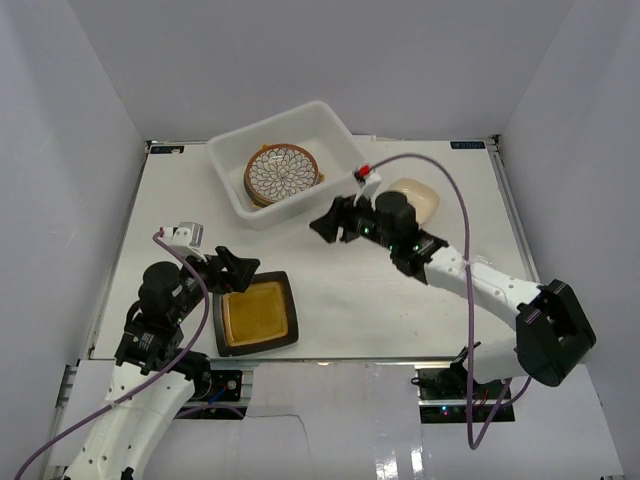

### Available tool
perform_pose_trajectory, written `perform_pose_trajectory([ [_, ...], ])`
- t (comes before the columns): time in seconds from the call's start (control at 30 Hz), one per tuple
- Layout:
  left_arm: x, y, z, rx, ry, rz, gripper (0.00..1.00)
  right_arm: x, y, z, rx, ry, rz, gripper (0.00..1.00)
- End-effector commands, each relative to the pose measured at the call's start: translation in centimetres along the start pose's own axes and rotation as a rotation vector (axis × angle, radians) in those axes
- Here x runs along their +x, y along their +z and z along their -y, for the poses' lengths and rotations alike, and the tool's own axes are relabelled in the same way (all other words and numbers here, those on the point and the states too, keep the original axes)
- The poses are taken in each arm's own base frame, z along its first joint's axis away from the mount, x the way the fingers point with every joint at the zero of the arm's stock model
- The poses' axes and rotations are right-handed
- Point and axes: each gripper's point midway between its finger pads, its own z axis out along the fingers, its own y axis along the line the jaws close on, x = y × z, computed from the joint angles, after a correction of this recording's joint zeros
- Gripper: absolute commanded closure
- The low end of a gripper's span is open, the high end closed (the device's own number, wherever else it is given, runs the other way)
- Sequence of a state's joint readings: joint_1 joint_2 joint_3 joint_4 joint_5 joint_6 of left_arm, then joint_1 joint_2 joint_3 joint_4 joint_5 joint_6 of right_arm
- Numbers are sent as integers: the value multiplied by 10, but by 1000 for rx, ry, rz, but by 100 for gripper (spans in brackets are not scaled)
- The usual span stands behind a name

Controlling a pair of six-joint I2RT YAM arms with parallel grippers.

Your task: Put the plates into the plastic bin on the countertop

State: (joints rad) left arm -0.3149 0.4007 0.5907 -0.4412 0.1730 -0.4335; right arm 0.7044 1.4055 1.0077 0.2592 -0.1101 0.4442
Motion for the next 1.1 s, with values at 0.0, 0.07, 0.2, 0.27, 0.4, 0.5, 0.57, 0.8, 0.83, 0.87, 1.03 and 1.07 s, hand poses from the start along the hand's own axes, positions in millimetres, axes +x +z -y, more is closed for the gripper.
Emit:
perform_pose_trajectory([
  [0.0, 1, 3, 6, 32, 10, -22, 2, 117, -18, -21, -114, 95, -191, 33],
  [0.07, 2, 4, 6, 34, 10, -28, 2, 137, -27, -50, -259, 142, -218, 27],
  [0.2, 2, 5, 4, 24, 8, -28, 2, 193, -34, -60, -334, 283, -312, 19],
  [0.27, 0, 3, 3, 21, 7, -16, 2, 209, -33, -64, -335, 325, -344, 17],
  [0.4, -4, 0, 1, 12, 7, 11, 2, 246, -16, -74, -333, 395, -418, 21],
  [0.5, -6, -1, 2, 18, 11, 20, 2, 254, 6, -91, -351, 436, -420, 29],
  [0.57, -7, -3, 3, 18, 9, 28, 2, 255, 17, -97, -343, 484, -408, 35],
  [0.8, -9, -4, 4, 23, 14, 36, 2, 246, 20, -94, -349, 577, -329, 92],
  [0.83, -9, -4, 4, 20, 14, 36, 2, 238, 18, -92, -355, 580, -306, 92],
  [0.87, -10, -4, 3, 13, 14, 36, 2, 227, 6, -92, -363, 579, -286, 92],
  [1.03, -19, -12, 6, -2, 23, 67, 2, 163, -28, -77, -373, 532, -173, 92],
  [1.07, -23, -16, 11, 10, 27, 86, 2, 133, -41, -84, -399, 499, -114, 92],
])
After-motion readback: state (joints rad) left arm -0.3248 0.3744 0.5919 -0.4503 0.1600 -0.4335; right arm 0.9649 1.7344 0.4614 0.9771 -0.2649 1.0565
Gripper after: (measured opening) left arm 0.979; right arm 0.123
